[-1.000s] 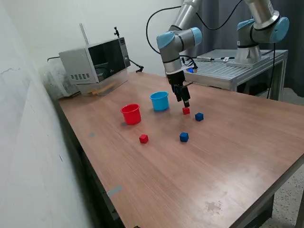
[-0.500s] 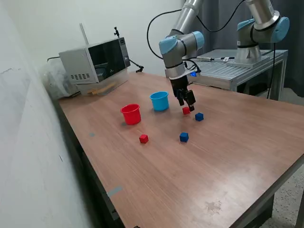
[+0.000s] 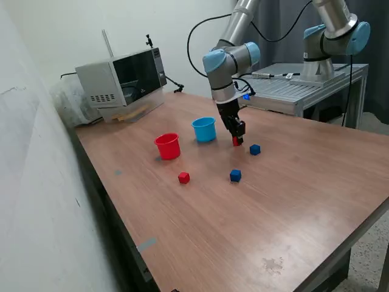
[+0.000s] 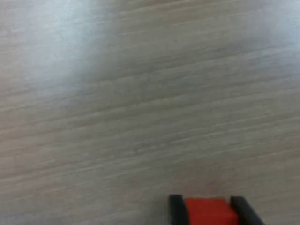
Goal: Place red objects in the red bin, and blue objects in the blue bin.
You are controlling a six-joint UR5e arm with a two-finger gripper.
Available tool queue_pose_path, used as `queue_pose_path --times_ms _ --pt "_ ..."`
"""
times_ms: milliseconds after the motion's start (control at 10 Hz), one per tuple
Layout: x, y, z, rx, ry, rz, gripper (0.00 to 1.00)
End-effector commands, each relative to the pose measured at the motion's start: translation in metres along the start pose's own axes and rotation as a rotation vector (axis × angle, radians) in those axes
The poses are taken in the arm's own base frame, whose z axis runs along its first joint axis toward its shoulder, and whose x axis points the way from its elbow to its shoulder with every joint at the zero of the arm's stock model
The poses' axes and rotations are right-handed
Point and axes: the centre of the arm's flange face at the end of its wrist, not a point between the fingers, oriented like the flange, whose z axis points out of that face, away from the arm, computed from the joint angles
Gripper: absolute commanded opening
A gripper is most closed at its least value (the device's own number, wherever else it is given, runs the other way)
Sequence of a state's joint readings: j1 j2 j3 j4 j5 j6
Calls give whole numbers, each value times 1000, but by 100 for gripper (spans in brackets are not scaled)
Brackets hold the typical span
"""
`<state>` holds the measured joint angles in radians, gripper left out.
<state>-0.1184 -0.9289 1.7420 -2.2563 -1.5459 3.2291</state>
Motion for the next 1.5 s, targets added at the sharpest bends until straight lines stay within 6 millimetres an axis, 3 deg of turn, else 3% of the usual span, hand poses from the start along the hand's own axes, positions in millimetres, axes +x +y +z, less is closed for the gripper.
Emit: queue_pose_path --times_ms 0,100,400,600,800,900,1100,1300,1400 --pt "-3 1 -6 -15 -30 0 0" --pt "2 -2 -20 -36 -29 -10 0" --pt "7 3 -111 -178 -15 -19 0" --pt "7 21 -153 -213 -5 -15 0" --pt "5 48 -180 -268 1 -7 0" --pt "6 64 -189 -294 3 -6 0" --pt "2 99 -179 -310 1 4 0" --pt "-27 138 -165 -320 -2 48 0" --pt "-44 147 -158 -314 -4 72 0"
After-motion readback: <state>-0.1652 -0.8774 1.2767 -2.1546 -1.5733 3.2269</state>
